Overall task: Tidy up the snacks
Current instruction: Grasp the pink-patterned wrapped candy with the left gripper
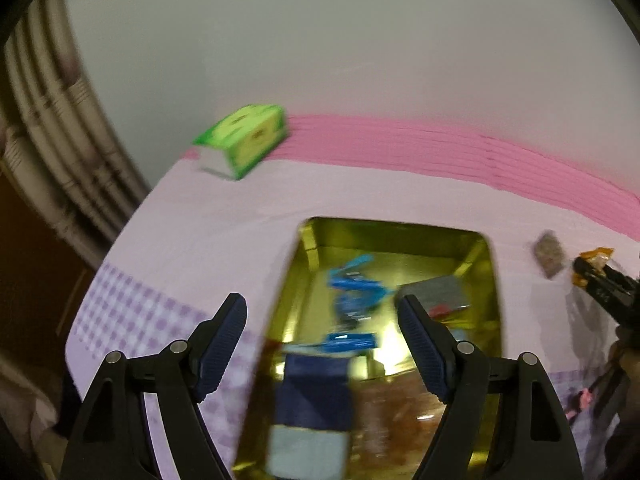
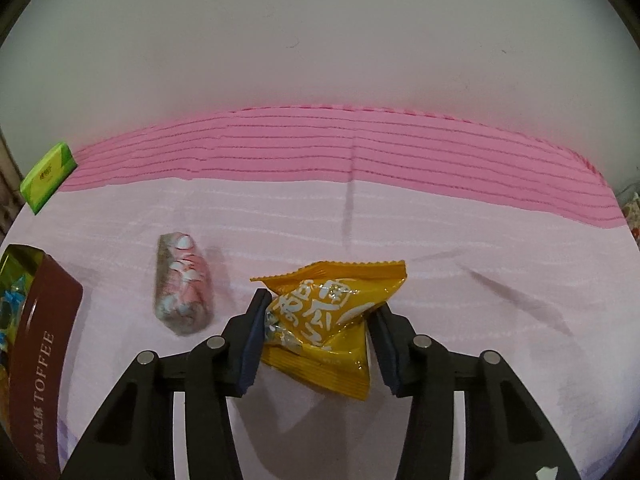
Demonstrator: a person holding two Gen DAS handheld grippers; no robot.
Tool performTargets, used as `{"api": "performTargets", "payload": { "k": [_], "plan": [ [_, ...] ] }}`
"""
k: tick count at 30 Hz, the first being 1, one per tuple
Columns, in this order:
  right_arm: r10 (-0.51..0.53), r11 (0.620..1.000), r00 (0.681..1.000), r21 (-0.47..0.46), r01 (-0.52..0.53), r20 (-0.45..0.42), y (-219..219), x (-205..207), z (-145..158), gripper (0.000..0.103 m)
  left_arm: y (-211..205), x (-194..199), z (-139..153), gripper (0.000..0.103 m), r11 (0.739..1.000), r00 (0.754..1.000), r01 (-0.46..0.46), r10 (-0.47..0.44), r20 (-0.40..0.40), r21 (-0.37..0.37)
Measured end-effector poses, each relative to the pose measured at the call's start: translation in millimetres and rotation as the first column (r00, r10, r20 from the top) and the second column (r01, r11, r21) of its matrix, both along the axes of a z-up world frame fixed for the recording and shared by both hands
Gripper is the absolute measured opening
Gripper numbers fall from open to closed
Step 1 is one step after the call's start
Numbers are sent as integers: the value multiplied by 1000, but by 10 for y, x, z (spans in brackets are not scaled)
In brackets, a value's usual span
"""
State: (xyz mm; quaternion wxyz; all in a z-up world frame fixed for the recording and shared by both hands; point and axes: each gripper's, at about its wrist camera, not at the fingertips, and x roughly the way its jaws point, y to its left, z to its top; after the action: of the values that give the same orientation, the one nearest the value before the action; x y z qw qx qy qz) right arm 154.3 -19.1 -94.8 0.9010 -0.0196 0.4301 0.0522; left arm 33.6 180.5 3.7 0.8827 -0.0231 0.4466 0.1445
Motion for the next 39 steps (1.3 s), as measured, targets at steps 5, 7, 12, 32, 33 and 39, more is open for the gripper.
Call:
{"api": "performTargets", "payload": {
  "k": [5,7,12,32,33,39],
  "plan": [
    [-51,999,999,3,51,0,-332,-92,10,44,-449,234,5,78,993,995,96,-98,-16,-67],
    [-69,998,998,-1,69,-1,-453,-137,15,44,-596,311,-6,78,987,992,125,-128,-23,-100],
    [-109,994,994,-31,109,8,-713,-262,13,44,-1000,551,-53,78,974,981,183,-190,-40,-135],
    [-201,980,980,-4,201,-7,-1257,-442,25,45,-1703,1198,-322,78,958,957,235,-258,-136,-164],
    [-202,979,979,-5,202,-8,-1279,-435,21,45,-1719,1249,-346,78,959,957,228,-253,-143,-170],
    [-203,979,979,-4,203,-8,-1269,-437,23,45,-1857,1465,-467,78,956,955,217,-250,-160,-198]
  ]
}}
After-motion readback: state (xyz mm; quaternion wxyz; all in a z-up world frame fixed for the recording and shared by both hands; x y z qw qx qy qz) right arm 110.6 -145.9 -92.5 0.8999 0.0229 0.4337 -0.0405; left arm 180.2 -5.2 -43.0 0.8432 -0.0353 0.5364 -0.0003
